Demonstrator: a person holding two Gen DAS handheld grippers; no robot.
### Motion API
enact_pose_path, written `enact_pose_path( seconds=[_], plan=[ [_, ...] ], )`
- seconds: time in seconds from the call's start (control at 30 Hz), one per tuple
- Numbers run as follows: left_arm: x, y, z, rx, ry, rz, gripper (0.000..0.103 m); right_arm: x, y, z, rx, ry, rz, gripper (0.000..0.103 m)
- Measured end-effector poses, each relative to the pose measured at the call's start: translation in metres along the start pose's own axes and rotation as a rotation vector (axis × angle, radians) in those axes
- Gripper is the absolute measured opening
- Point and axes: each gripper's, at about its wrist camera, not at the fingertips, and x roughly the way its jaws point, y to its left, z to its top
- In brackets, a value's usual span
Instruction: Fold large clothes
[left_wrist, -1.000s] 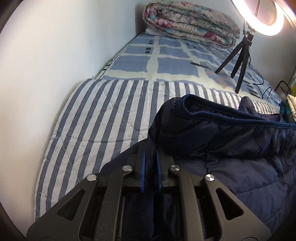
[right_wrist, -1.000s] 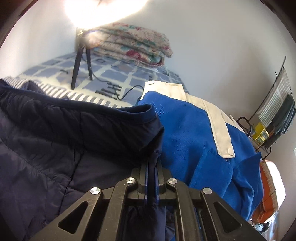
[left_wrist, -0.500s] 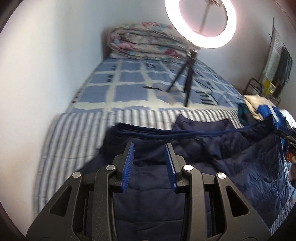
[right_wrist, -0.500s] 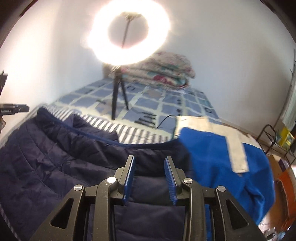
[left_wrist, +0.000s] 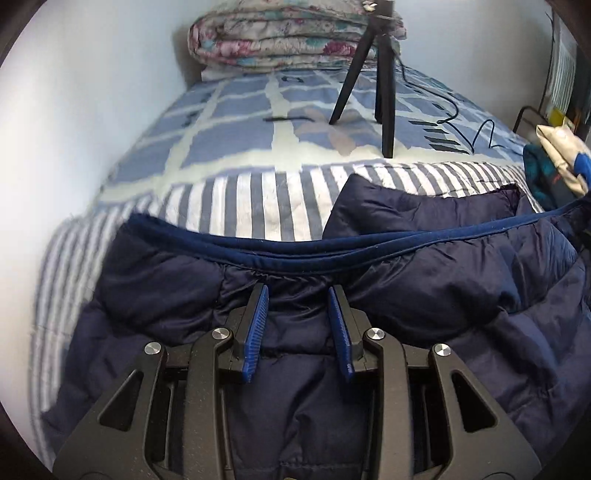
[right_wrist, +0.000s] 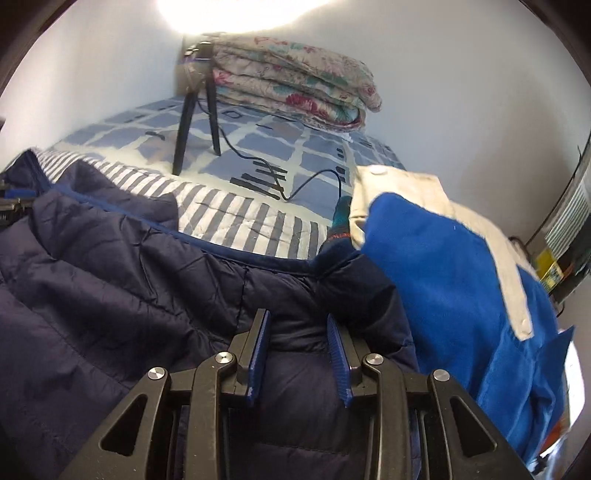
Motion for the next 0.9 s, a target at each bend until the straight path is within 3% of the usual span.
enact_pose_path(
  seconds=[0.13,0.2,0.33,0.43,0.47,0.57,0.63,0.67,0.77,0.9],
  plan=[
    [-0.048,-0.005,0.000,-0.031,-0.066,-0.090,0.034,-0.042,-0.016,-0.006,0.068,-0.035,0.069,0.035],
    [-0.080,-0.017,-0.009,-0.014,-0.083,-0.174,0.034,-0.068,-0.030,-0.016,0.139,-0.052,0.129,0.038],
    [-0.117,-0.057,-0.041,0.077,-0.043,-0.240,0.034,-0.136,-0.058,-0.056,0.274,-0.067,0.283,0.049],
    [-0.116,-0.082,-0.058,0.145,-0.026,-0.212,0.034,-0.183,-0.064,-0.096,0.303,-0.090,0.335,0.065],
    [-0.111,-0.085,-0.061,0.134,-0.015,-0.204,0.034,-0.196,-0.065,-0.113,0.318,-0.093,0.340,0.066],
    [-0.085,-0.090,-0.069,0.100,0.019,-0.173,0.034,-0.212,-0.063,-0.160,0.377,-0.046,0.321,0.068],
    [-0.067,-0.099,-0.080,0.102,0.075,-0.171,0.034,-0.208,-0.062,-0.185,0.425,-0.011,0.300,0.082],
    [-0.061,-0.105,-0.084,0.125,0.073,-0.136,0.034,-0.206,-0.062,-0.194,0.454,0.000,0.285,0.084],
    [-0.073,-0.111,-0.081,0.135,0.064,-0.079,0.034,-0.190,-0.071,-0.221,0.619,0.055,0.284,0.084],
    [-0.128,-0.097,-0.081,0.073,-0.023,-0.094,0.034,-0.169,-0.077,-0.239,0.752,0.108,0.362,0.085]
  ],
)
